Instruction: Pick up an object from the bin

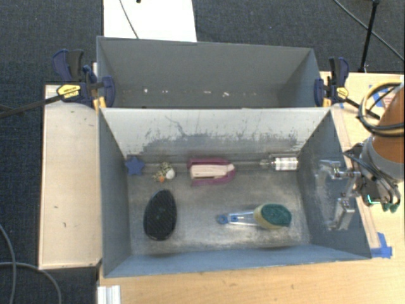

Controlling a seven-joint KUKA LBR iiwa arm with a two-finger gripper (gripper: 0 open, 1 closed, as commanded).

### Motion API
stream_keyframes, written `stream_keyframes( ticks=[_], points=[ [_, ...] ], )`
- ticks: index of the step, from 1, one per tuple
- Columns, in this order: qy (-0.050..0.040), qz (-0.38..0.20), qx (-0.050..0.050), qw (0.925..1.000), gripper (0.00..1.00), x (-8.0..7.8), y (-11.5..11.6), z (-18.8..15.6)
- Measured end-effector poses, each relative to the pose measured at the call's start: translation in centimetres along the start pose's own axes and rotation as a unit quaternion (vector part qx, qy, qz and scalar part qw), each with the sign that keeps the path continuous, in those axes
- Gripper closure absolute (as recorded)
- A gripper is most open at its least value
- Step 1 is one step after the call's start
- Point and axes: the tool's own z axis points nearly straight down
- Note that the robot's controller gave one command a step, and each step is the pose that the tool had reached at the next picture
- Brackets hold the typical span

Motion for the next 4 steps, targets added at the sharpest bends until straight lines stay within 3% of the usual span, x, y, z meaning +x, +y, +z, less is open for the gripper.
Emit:
stream_keyframes(
  ticks=[1, 2, 3, 4],
  points=[
    [-0.0017, 0.052, -0.001, 0.9987, 0.00, -0.7, 2.9, 15.6],
    [-0.0054, 0.013, -0.002, 0.9999, 0.00, -3.8, 10.2, 15.3],
    [-0.0038, 0.014, 0.001, 0.9999, 1.00, -3.7, 9.6, 15.3],
    [-0.0057, 0.012, -0.001, 0.9999, 1.00, -7.7, 12.6, 15.2]
  ],
)
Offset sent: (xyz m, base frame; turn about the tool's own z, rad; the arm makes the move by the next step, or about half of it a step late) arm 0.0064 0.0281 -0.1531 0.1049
